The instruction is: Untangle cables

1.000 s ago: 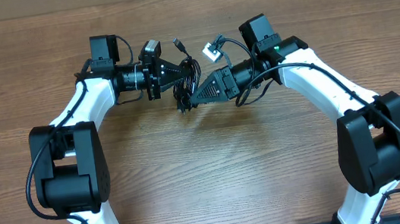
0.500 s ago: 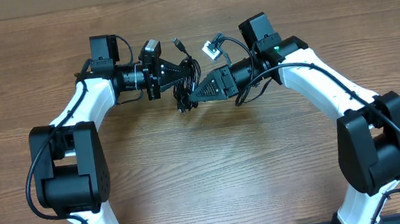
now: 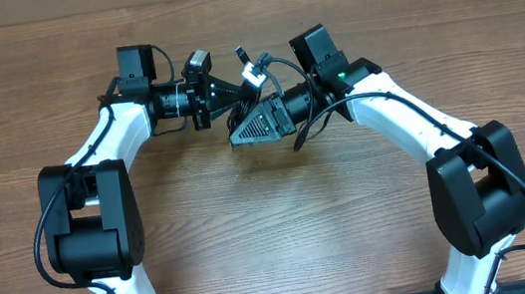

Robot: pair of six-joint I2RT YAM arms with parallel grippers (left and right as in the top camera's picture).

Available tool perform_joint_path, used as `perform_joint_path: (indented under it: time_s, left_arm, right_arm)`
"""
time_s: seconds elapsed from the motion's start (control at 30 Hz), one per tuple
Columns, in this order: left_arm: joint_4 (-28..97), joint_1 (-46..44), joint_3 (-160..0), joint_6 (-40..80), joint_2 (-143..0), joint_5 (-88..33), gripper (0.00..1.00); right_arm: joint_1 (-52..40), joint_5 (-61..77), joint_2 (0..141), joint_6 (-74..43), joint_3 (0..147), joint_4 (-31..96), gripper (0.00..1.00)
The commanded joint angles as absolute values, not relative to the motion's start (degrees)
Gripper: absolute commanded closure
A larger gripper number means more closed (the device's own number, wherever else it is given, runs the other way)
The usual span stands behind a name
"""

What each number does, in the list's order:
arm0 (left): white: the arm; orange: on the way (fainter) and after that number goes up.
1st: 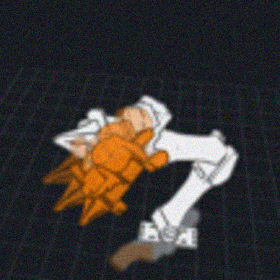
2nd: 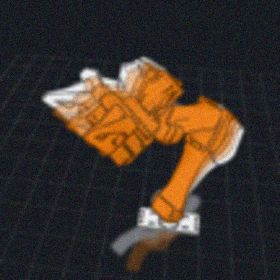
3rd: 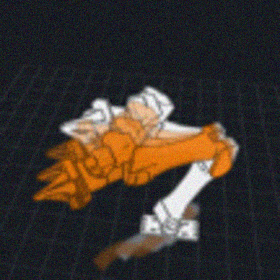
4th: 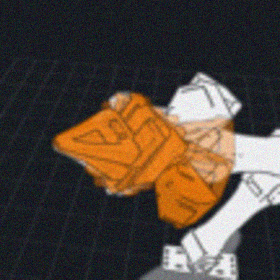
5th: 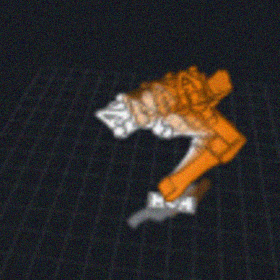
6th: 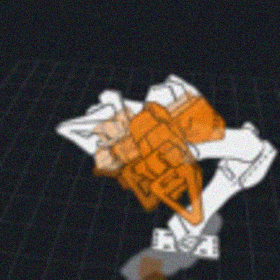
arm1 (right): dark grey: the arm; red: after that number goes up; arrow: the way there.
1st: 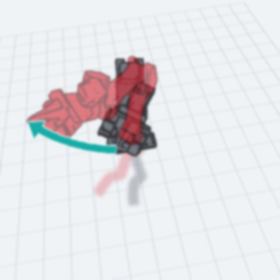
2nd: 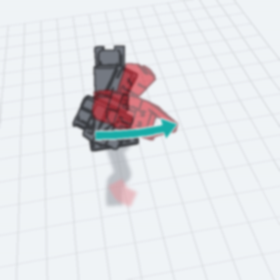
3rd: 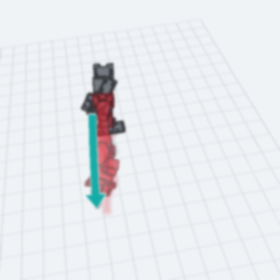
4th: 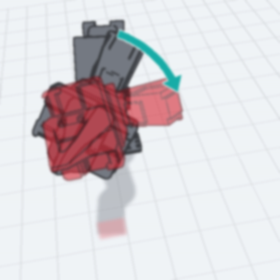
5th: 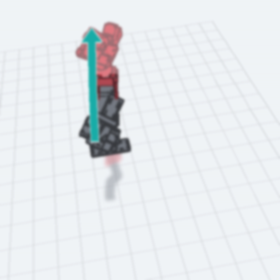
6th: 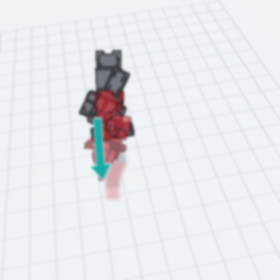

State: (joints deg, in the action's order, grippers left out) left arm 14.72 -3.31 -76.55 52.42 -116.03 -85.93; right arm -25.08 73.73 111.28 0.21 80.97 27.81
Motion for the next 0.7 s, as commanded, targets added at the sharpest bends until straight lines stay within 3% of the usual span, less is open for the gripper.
perform_joint_path:
  time_s: [0.0, 0.27, 0.47, 0.67]
  left_arm:
    - [14.50, -3.57, -77.87, 52.29, -113.95, -87.05, 0.96]
    - [14.50, -3.57, -77.87, 52.29, -113.93, -86.85, 0.96]
    - [14.48, -3.57, -77.87, 52.29, -113.95, -86.08, 0.96]
    - [14.50, -3.51, -77.87, 52.29, -113.93, -85.97, 0.96]
  right_arm:
    - [-25.50, 75.55, 111.48, -4.54, 80.88, 24.56, 0.60]
    - [-26.20, 59.27, 111.48, -21.21, 80.60, 21.45, 0.60]
    - [-28.93, 55.00, 111.48, -26.57, 80.60, 18.00, 0.60]
    - [-30.13, 39.24, 111.48, -36.16, 80.58, 17.67, 0.61]
